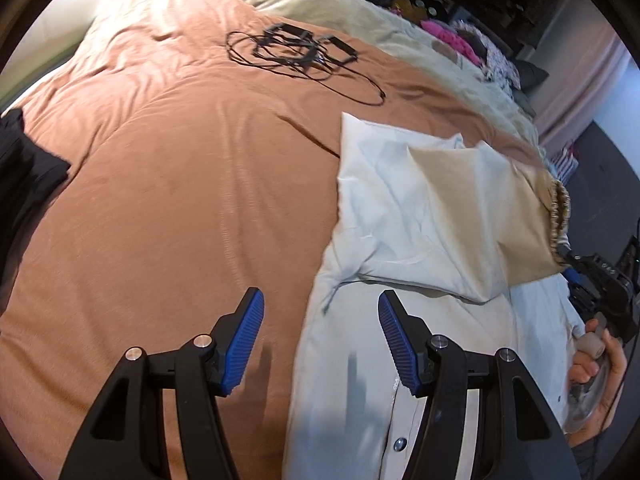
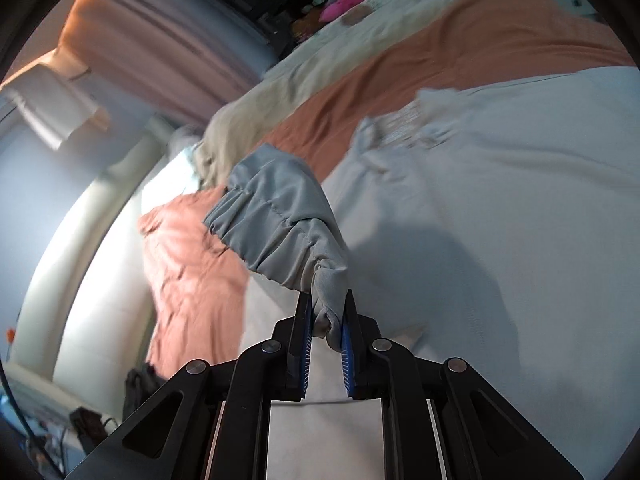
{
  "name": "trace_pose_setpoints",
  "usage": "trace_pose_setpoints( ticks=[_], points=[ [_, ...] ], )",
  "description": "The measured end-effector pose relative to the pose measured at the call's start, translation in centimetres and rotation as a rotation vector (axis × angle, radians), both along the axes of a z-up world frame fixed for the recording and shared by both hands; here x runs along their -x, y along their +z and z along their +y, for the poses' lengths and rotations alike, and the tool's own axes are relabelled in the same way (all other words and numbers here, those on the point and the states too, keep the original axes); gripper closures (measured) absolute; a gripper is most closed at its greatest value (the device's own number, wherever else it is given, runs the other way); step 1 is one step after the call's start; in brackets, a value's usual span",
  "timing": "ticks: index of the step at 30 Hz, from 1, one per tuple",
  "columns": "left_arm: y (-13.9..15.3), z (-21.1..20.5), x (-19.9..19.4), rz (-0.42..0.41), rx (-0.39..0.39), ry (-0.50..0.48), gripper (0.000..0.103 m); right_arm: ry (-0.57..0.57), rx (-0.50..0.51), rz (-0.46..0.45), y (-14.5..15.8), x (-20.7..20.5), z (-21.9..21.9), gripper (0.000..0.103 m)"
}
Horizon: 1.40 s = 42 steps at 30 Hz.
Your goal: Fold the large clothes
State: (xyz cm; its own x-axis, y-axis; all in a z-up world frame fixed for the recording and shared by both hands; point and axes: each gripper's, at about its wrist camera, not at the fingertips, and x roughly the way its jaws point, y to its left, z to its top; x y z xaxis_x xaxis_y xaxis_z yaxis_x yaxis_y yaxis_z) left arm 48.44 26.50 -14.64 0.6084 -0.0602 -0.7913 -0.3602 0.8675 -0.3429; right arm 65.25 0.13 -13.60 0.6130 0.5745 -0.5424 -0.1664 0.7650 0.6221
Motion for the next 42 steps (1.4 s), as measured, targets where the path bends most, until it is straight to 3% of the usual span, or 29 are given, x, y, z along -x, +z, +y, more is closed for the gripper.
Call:
trace_pose_setpoints(
  ticks=[2, 4, 7, 15, 17, 19, 20, 21, 22, 25, 29, 32, 36, 38, 39, 42],
  points=[
    [-0.2, -0.5, -0.8, 0.017, -0.026, -0.010, 0.043, -0.089, -0.016, 0.024, -0.3, 0.0, -2.6, 0.070],
    [-0.5, -0.7, -1.3, 0.033, -0.034, -0.022, 0.043, -0.175, -0.038, 0.056, -0.9, 0.6, -5.2, 0.043],
    [-1.2, -0.9, -2.3, 0.062, -0.062, -0.039, 0.043, -0.240, -0.051, 0.092, -2.2, 1.7, -7.5, 0.023],
    [-3.6, -1.7, -4.4, 0.132, -0.144, -0.083, 0.043, -0.279, -0.068, 0.270, -7.6, 0.7, -9.1, 0.023],
    [-4.3, -1.9, -5.0, 0.143, -0.151, -0.091, 0.043, -0.292, -0.080, 0.287, -8.6, 0.1, -9.4, 0.033],
    [-4.9, -2.0, -5.6, 0.154, -0.159, -0.098, 0.043, -0.298, -0.090, 0.283, -9.3, -0.4, -10.0, 0.065],
    [-5.2, -2.1, -5.8, 0.157, -0.163, -0.104, 0.043, -0.303, -0.092, 0.286, -9.7, -0.7, -10.4, 0.073],
    [-5.4, -2.1, -6.1, 0.159, -0.170, -0.110, 0.054, -0.317, -0.099, 0.291, -10.2, -1.0, -11.0, 0.086],
    [-5.8, -2.2, -6.5, 0.169, -0.178, -0.111, 0.064, -0.328, -0.117, 0.294, -10.6, -1.3, -11.4, 0.091],
    [-6.5, -2.1, -7.1, 0.176, -0.171, -0.099, 0.064, -0.310, -0.174, 0.274, -11.1, -2.2, -11.8, 0.095],
    [-6.3, -2.5, -7.4, 0.184, -0.205, -0.085, 0.064, -0.268, -0.180, 0.243, -11.0, -3.6, -11.8, 0.095],
    [-5.6, -2.6, -7.1, 0.189, -0.186, -0.056, 0.064, -0.259, -0.175, 0.265, -11.0, -3.5, -12.0, 0.087],
    [-3.7, -2.9, -6.3, 0.154, -0.152, -0.039, 0.064, -0.258, -0.126, 0.240, -9.1, -2.1, -13.2, 0.051],
    [-2.5, -3.3, -6.1, 0.136, -0.126, -0.040, 0.064, -0.266, -0.127, 0.223, -8.0, -1.1, -14.4, 0.044],
    [-1.9, -3.5, -6.0, 0.124, -0.113, -0.042, 0.060, -0.272, -0.130, 0.216, -7.5, -0.6, -15.0, 0.044],
    [0.3, -5.2, -5.6, 0.075, -0.107, -0.056, 0.037, -0.359, -0.095, 0.196, -5.9, 2.0, -17.2, 0.044]
  ],
)
